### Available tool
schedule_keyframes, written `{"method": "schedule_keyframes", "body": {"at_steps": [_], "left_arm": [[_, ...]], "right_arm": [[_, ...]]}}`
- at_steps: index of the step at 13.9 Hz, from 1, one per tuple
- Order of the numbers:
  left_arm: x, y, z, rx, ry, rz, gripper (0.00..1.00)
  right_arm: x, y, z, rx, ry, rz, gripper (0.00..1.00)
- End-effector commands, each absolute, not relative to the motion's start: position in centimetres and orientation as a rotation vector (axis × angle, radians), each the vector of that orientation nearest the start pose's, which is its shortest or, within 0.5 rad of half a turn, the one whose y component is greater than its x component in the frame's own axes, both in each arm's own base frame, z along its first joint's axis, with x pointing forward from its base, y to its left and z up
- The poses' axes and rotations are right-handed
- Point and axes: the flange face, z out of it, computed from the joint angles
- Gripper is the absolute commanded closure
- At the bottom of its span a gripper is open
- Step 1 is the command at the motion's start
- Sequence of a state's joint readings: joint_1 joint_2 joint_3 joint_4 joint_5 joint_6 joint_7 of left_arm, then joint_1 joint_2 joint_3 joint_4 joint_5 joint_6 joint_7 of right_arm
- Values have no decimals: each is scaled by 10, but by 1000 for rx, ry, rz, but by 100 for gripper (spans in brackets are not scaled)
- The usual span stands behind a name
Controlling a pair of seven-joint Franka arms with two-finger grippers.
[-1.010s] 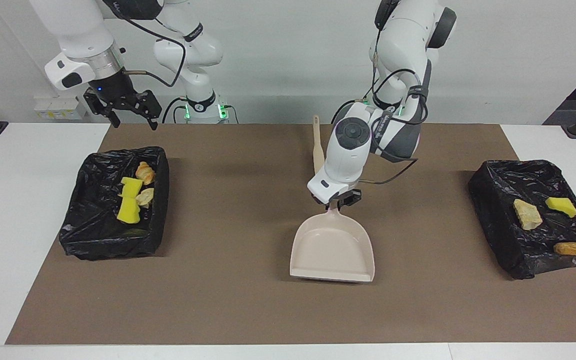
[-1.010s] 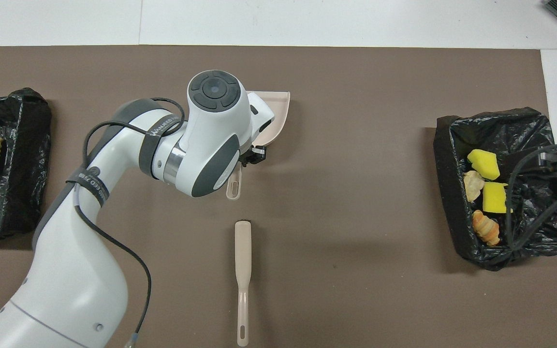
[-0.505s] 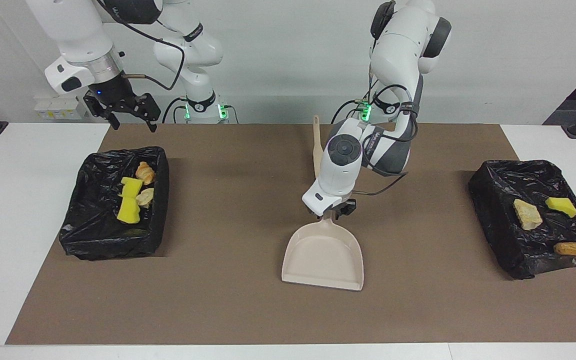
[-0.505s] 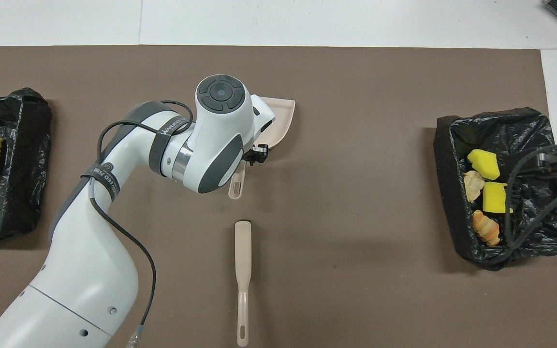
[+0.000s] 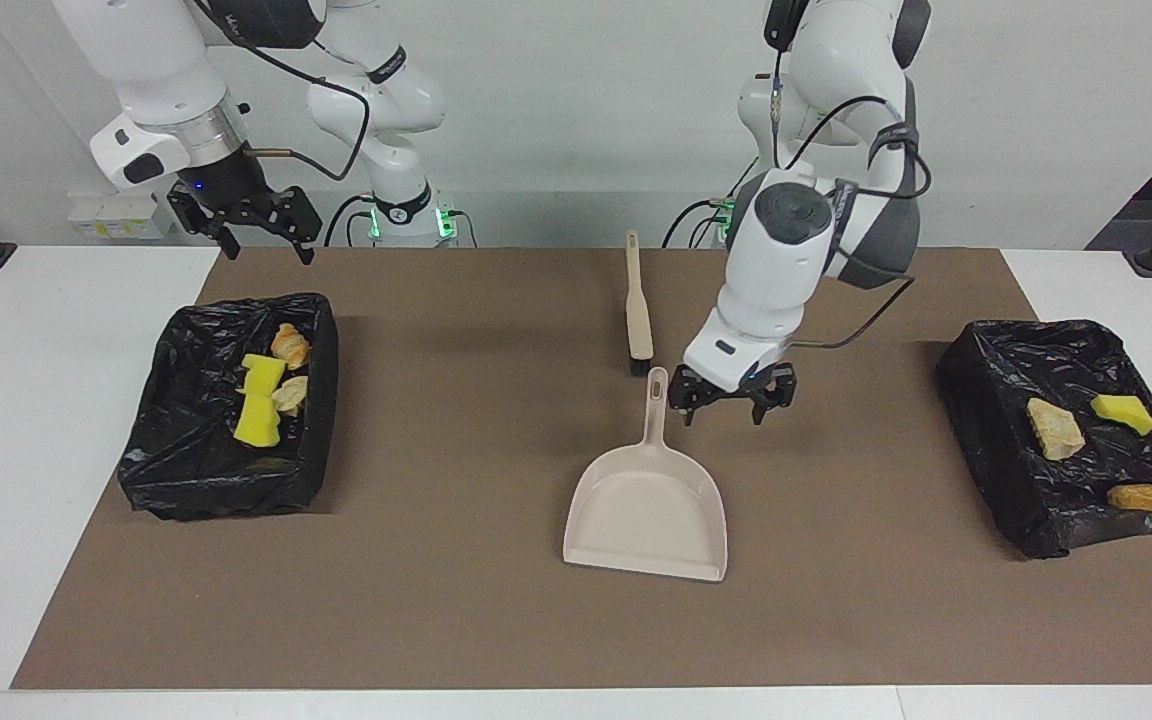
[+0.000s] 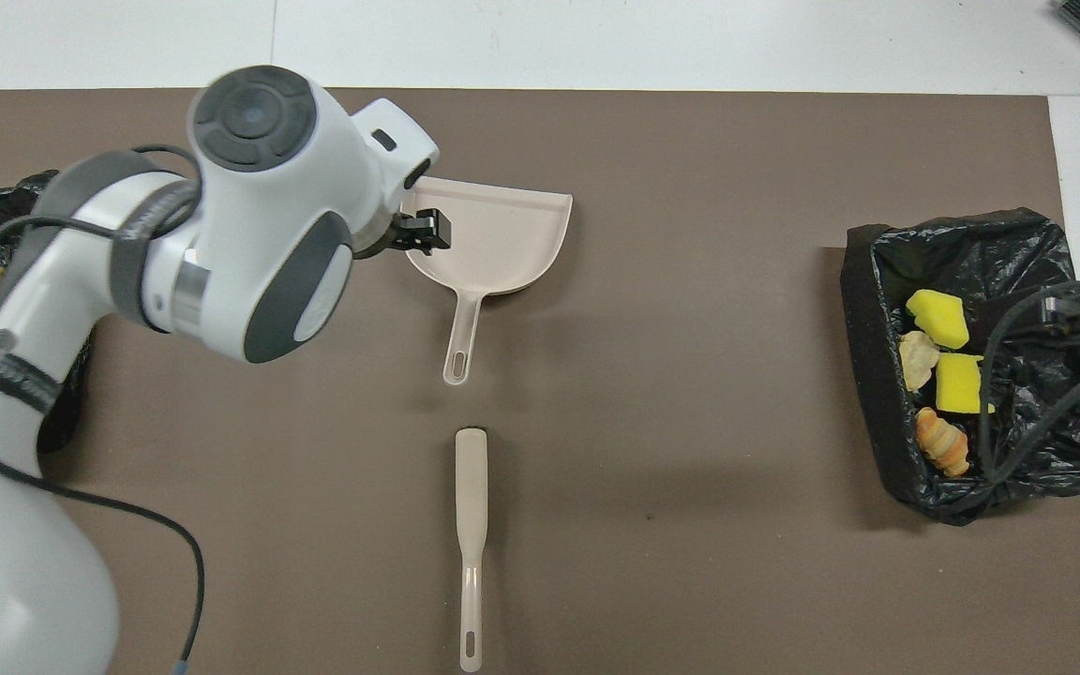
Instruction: Sweep and dump trash in bin
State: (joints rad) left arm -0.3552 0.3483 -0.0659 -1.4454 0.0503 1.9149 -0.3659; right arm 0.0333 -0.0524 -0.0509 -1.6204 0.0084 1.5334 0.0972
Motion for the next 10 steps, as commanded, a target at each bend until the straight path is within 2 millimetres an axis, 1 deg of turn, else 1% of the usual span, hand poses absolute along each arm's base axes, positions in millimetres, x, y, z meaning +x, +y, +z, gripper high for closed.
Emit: {"method": "schedule_keyframes", "body": {"at_steps": [1, 2, 3, 5, 6, 7, 8, 9, 10], "left_arm": [[605, -202, 566, -3125, 221, -233, 0], [596, -182, 587, -3115, 261, -220, 0], [583, -169, 605, -3103, 300, -187, 0], [564, -129, 640, -3101, 276, -175, 0], [554, -117, 652, -3099, 269, -153, 0], [546, -111, 659, -3099, 257, -122, 0], [544, -108, 662, -3104, 250, -104, 0], [545, -100, 671, -3124, 224, -110, 0], [545, -92, 675, -3145, 201, -86, 0]], "right_arm": [[531, -9, 627, -3114, 167, 32, 0], [531, -9, 627, -3114, 167, 32, 0], [531, -10, 627, -3114, 169, 32, 0], [531, -10, 627, -3114, 169, 32, 0], [531, -9, 627, -3114, 167, 32, 0], [531, -10, 627, -3114, 169, 32, 0], [531, -9, 627, -3114, 167, 32, 0], [531, -10, 627, -3114, 169, 32, 0], [531, -10, 627, -3114, 169, 32, 0]]}}
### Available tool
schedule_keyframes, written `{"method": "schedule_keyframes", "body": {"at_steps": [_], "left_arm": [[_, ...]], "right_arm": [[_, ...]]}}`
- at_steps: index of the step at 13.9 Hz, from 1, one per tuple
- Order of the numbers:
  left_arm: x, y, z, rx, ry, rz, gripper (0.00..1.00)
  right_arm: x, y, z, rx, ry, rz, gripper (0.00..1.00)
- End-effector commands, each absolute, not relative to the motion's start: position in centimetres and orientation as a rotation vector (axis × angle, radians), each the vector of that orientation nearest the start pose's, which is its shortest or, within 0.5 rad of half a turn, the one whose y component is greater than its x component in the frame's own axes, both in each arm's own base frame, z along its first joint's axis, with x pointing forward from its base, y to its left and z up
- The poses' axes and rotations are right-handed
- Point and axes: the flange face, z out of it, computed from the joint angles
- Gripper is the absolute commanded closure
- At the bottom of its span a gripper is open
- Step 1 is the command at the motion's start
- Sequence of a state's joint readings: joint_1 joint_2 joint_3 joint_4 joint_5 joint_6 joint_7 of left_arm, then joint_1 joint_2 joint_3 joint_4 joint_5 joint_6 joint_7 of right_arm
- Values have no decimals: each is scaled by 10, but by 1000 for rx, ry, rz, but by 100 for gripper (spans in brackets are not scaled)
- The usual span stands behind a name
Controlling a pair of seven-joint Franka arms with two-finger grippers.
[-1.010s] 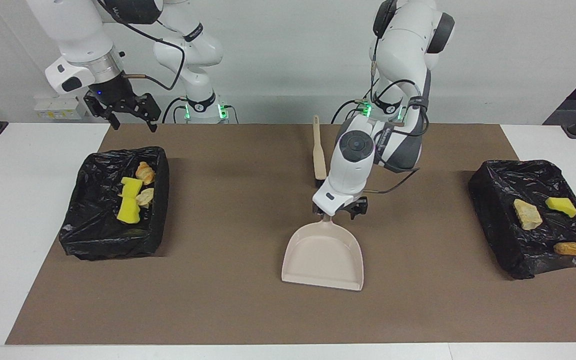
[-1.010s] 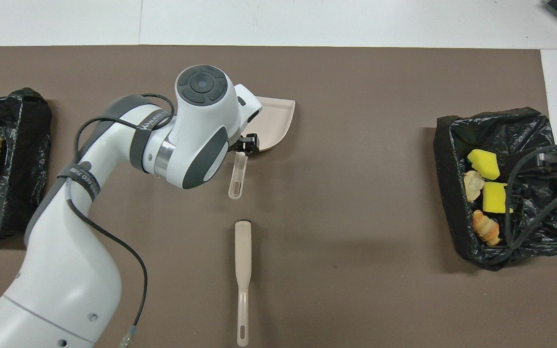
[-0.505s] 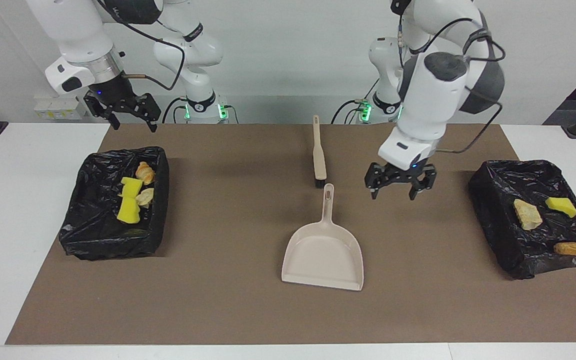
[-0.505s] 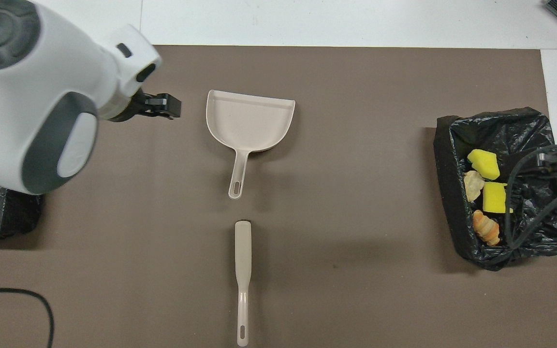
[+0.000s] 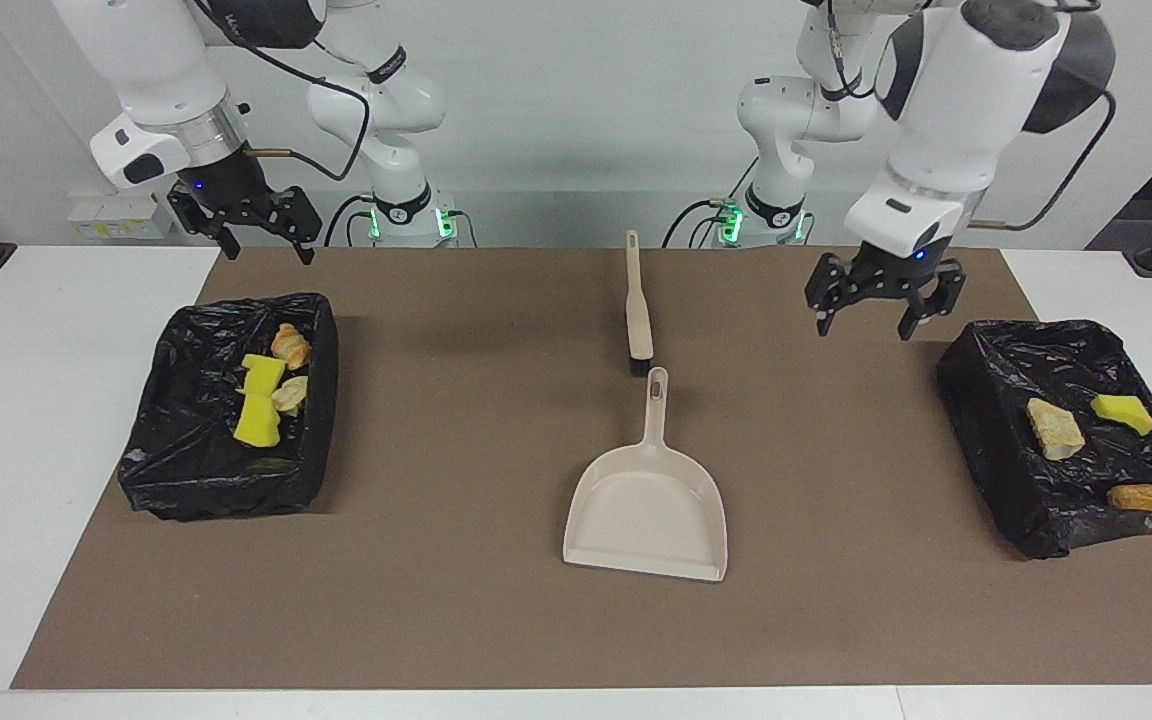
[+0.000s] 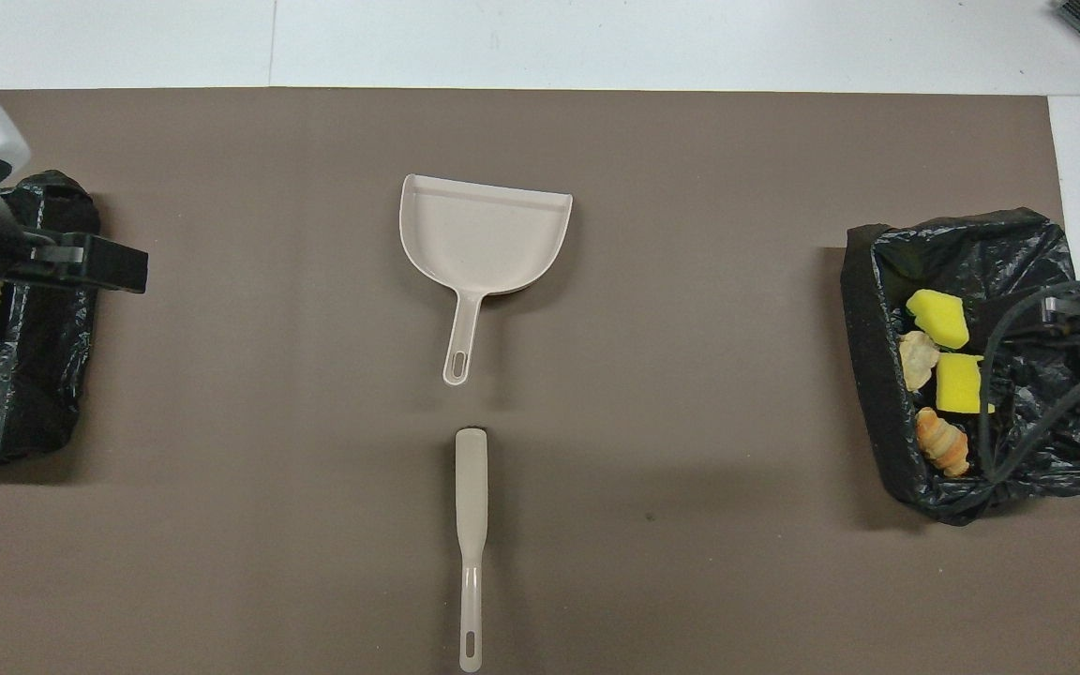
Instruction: Sweep and dump trash in bin
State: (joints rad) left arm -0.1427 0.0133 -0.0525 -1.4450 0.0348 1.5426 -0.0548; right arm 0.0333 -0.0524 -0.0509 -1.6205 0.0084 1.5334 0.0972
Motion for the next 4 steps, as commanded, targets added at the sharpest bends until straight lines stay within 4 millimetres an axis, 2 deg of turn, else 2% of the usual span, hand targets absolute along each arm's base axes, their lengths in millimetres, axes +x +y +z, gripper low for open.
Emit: {"method": "schedule_keyframes", "body": {"at_steps": [1, 4], "left_arm": [[547, -82, 675, -3169, 181, -57, 0], [547, -64, 685, -3168, 250, -74, 0]], "right_arm": [[531, -10, 627, -3114, 169, 32, 0], [531, -10, 627, -3114, 169, 32, 0]]}}
